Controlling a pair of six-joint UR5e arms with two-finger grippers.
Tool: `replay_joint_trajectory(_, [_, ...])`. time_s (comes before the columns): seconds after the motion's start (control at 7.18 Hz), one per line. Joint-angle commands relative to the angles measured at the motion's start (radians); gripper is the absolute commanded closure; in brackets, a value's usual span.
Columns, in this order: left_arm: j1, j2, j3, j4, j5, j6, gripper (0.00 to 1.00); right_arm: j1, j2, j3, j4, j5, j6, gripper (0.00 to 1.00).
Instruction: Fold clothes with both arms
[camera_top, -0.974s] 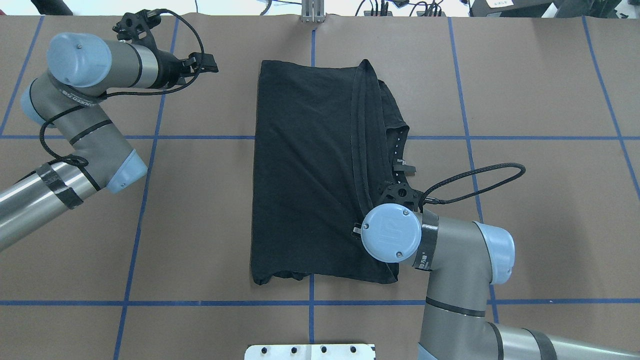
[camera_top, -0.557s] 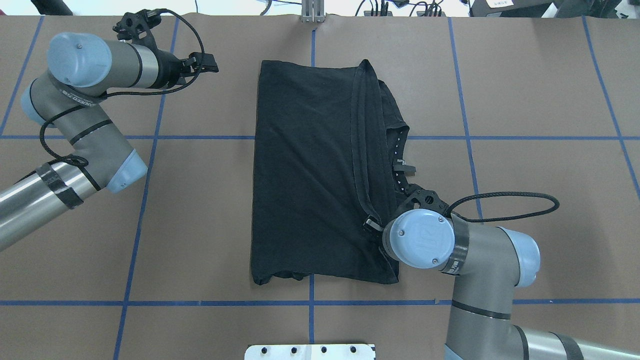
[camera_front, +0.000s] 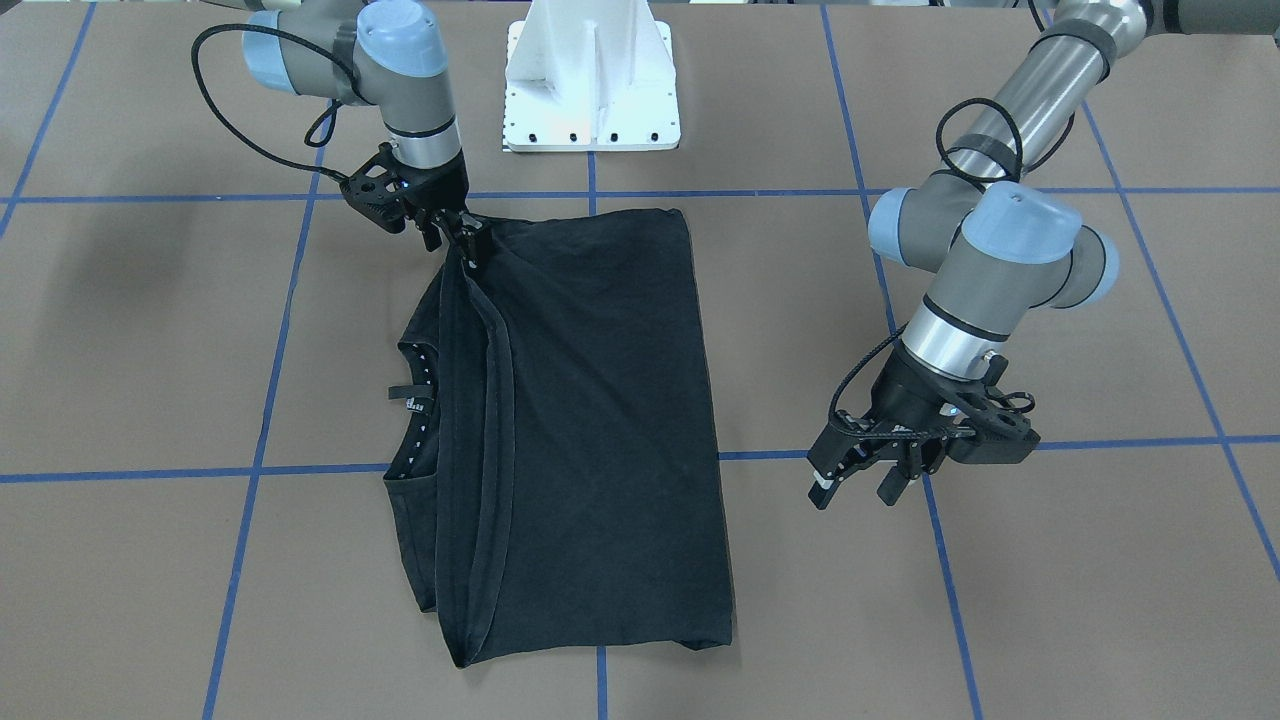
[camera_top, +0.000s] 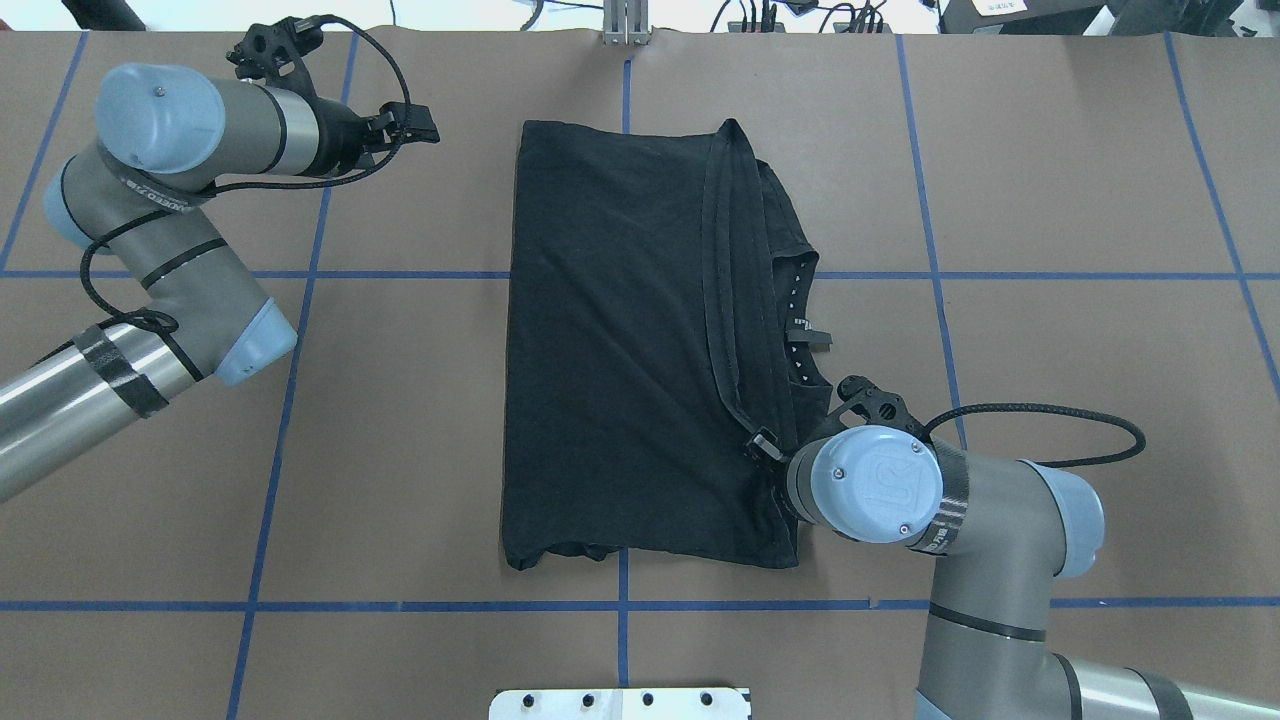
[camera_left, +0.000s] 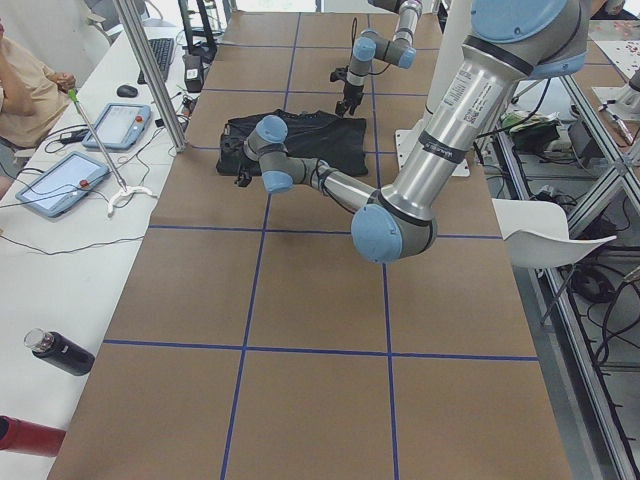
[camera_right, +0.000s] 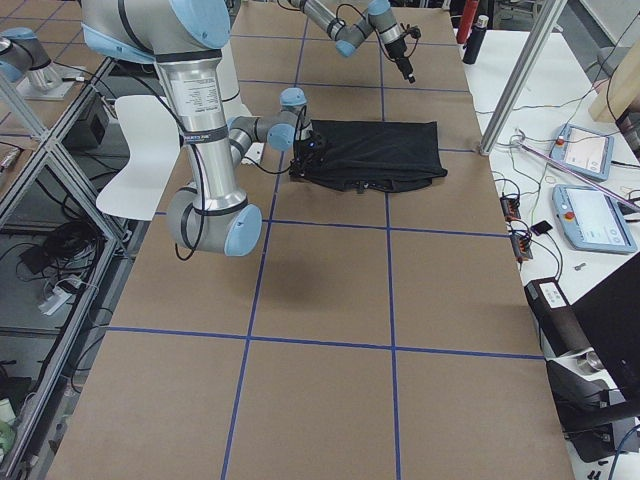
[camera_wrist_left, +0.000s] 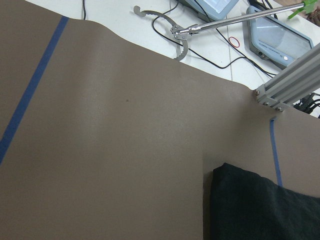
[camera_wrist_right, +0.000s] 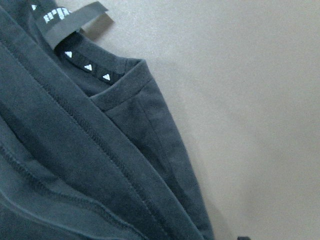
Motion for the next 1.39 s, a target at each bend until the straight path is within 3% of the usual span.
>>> replay_joint_trajectory(0.0, [0.001, -0.002, -0.001, 0.001, 0.0, -0.003, 0.0, -0.001, -0.007, -0.007, 0.001, 0.0, 0.018, 0.23])
replay_joint_trajectory(0.84, [0.002, -0.002, -0.001, 0.001, 0.0, -0.005, 0.0, -0.01, -0.004, -0.013, 0.01, 0.001, 0.038, 0.27])
replay_joint_trajectory(0.97, [0.002, -0.002, -0.002, 0.001, 0.0, -0.005, 0.0, -0.012, -0.001, -0.013, 0.01, 0.001, 0.038, 0.43])
replay_joint_trajectory(1.11, [0.002, -0.001, -0.002, 0.001, -0.001, -0.005, 0.0, -0.01, 0.003, -0.01, 0.01, 0.001, 0.038, 0.82])
replay_joint_trajectory(1.25, [0.002, -0.002, -0.002, 0.001, -0.002, -0.005, 0.0, -0.012, 0.0, -0.013, 0.01, 0.001, 0.038, 1.0])
